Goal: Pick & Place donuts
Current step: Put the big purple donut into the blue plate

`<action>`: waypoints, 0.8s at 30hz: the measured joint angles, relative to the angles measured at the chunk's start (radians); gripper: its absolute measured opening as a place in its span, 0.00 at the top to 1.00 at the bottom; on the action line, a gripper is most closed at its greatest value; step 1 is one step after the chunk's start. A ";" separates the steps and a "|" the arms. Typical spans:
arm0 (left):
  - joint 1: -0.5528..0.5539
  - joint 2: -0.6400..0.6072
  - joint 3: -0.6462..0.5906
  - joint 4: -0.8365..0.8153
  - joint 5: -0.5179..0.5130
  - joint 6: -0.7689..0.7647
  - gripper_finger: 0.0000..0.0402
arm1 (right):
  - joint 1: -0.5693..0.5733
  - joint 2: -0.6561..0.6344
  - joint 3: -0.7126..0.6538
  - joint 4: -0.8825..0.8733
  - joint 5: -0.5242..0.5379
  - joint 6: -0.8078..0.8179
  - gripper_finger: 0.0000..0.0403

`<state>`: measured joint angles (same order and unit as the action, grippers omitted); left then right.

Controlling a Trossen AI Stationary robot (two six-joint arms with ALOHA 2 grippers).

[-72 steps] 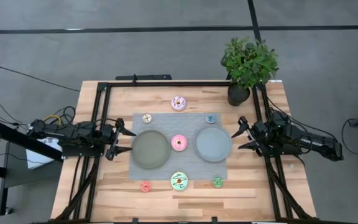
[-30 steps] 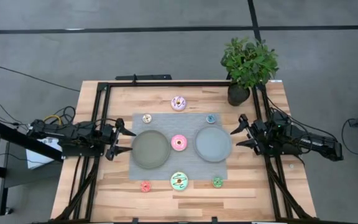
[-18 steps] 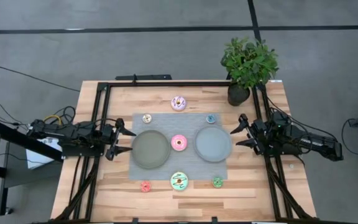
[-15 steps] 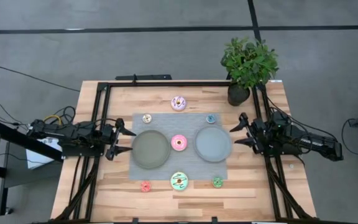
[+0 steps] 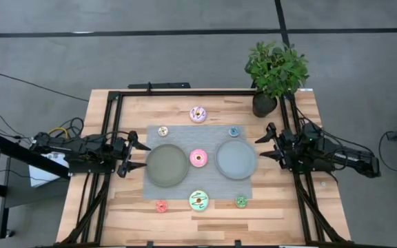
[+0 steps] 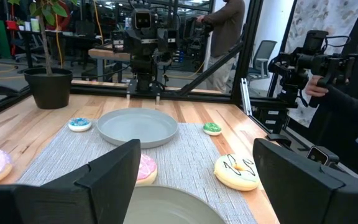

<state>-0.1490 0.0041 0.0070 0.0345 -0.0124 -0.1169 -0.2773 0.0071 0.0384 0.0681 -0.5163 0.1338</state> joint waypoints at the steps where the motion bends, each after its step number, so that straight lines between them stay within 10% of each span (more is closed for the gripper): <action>1: 0.000 0.000 0.000 0.000 0.000 0.000 0.24 | 0.007 0.000 0.004 0.000 0.002 0.000 0.41; 24: 0.000 0.000 0.000 0.000 0.000 0.000 0.24 | 0.320 0.000 0.015 -0.003 0.415 -0.067 0.41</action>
<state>-0.1491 0.0040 0.0071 0.0345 -0.0119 -0.1165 0.0423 0.0074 0.0532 0.0646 -0.1015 0.0672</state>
